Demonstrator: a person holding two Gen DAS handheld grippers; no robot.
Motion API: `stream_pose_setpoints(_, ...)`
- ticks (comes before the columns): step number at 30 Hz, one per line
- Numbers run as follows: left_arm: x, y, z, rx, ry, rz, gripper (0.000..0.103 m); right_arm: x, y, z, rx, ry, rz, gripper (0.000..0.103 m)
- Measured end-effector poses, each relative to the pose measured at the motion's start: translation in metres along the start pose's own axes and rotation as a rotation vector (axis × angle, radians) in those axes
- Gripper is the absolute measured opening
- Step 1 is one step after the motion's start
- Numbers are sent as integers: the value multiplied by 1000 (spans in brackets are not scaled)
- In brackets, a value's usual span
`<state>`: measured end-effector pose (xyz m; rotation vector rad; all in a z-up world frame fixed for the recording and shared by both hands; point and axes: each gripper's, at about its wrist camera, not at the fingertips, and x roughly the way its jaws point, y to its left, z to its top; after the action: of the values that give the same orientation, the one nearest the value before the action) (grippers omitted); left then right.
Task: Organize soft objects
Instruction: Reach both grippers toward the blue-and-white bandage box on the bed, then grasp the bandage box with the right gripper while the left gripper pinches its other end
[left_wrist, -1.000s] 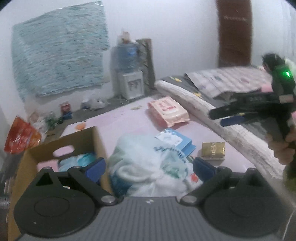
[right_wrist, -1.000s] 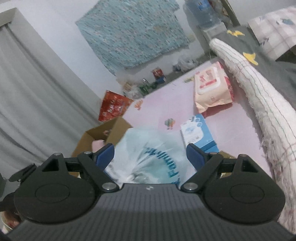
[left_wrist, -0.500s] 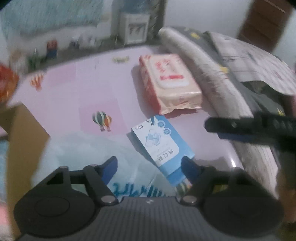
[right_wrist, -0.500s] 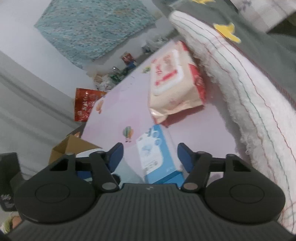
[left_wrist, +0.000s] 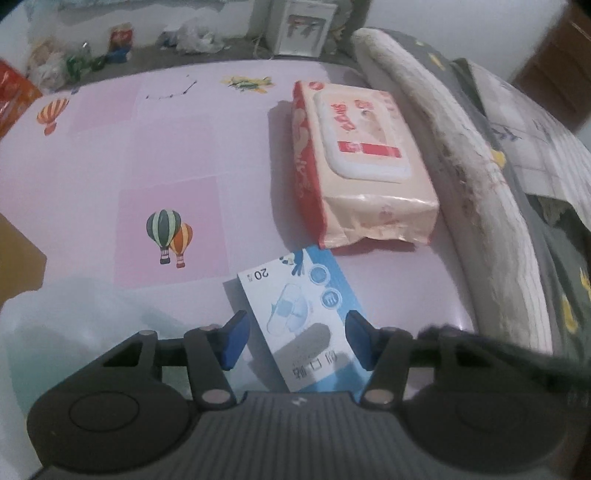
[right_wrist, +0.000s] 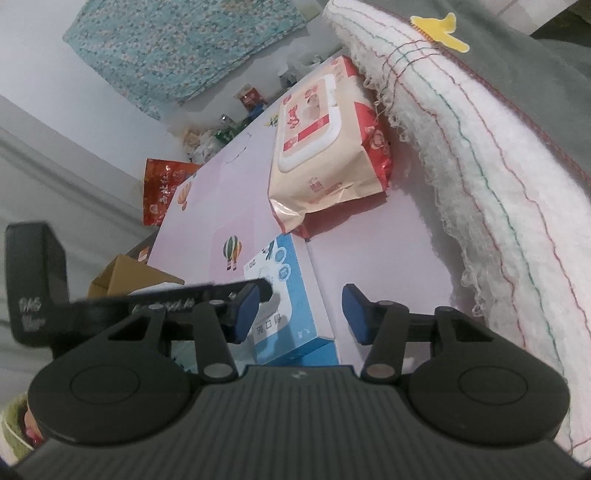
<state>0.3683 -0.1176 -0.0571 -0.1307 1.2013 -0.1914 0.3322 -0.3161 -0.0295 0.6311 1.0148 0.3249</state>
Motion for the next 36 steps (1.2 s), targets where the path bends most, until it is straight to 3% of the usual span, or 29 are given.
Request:
stream_pose_setpoints(4, 18, 9, 6, -100, 68, -44, 59, -2, -3, 0, 4, -4, -8, 49)
stream_pose_setpoints(7, 22, 11, 7, -145, 64, -107, 68, -10, -5, -1, -1, -20, -10, 49)
stream_pose_setpoints(11, 22, 10, 3, -169, 95, -242, 69, -19, -10, -3, -6, -29, -17, 50)
stream_pose_setpoints(15, 14, 0, -4, -102, 73, -236, 69, -17, -13, -4, -16, -25, -39, 50)
stream_pose_setpoints(19, 13, 3, -10, -125, 106, -249, 69, -17, -12, 3, -40, -61, -57, 51)
stream_pose_setpoints(26, 5, 3, -18, -142, 98, -263, 67, -2, -9, 26, -73, -96, -81, 49)
stream_pose_setpoints(32, 9, -3, -23, -119, 116, -261, 64, 22, -9, 31, -90, -59, -87, 48)
stream_pose_setpoints(36, 14, -3, -21, -126, 119, -261, 63, 26, -8, 24, -68, 20, -69, 48)
